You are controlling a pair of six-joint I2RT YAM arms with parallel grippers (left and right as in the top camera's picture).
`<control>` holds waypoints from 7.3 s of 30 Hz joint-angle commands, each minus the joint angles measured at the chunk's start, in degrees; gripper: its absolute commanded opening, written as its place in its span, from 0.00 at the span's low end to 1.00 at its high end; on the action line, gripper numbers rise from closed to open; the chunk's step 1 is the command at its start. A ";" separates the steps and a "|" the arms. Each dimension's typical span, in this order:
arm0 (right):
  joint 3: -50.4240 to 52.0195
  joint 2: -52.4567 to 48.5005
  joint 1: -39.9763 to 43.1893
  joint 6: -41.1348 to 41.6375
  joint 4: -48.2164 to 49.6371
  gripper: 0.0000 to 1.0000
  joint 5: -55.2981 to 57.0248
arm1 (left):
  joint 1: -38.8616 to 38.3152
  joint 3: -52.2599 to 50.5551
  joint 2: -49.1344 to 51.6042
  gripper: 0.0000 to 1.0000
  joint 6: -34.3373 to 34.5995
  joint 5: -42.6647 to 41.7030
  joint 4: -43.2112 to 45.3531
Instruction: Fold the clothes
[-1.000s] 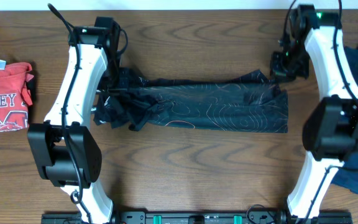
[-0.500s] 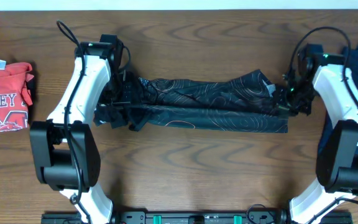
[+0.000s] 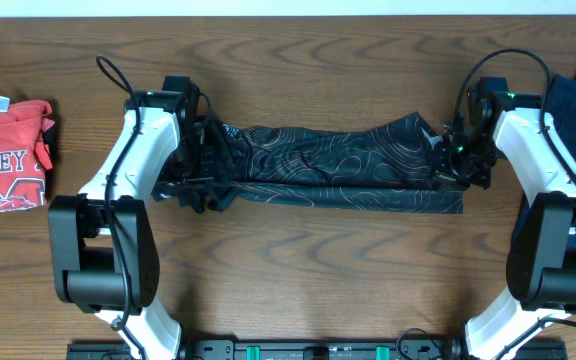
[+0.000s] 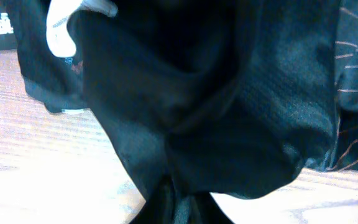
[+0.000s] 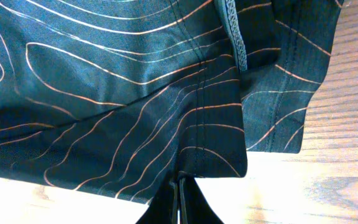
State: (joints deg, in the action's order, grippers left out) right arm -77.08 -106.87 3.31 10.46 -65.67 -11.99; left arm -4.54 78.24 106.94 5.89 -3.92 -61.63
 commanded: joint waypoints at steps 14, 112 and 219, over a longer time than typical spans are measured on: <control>-0.02 0.87 -0.72 1.92 0.98 0.56 -0.42 | 0.39 1.88 -0.90 0.61 0.63 -0.85 1.11; -19.37 0.76 4.26 -1.42 -8.79 0.99 0.11 | 23.82 -2.99 4.59 0.96 -8.46 -36.33 12.39; -16.79 -11.10 15.56 -6.75 1.20 0.01 -11.89 | 25.57 -2.95 -17.88 0.98 -8.22 -46.23 6.86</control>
State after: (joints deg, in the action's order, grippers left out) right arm -91.39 -117.75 21.58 6.22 -62.63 -25.26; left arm 20.91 75.05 89.19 -1.56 -49.39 -54.57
